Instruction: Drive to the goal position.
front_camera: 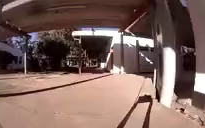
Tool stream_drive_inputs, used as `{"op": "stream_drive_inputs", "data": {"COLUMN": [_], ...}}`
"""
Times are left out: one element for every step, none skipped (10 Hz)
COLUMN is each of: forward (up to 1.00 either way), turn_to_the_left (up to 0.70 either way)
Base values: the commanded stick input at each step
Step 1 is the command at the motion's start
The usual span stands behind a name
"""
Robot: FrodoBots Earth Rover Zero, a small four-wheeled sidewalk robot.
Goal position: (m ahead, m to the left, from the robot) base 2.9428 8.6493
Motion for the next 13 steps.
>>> {"op": "stream_drive_inputs", "data": {"forward": [0.7, 0.7, 0.7, 0.7, 0.7, 0.7, 0.68, 0.43, 0.0, 0.0, 0.0, 0.0, 0.0], "turn_to_the_left": [0.0, 0.0, 0.0, 0.0, 0.0, 0.0, 0.0, 0.0, 0.0, 0.0, 0.0, 0.0, 0.0]}}
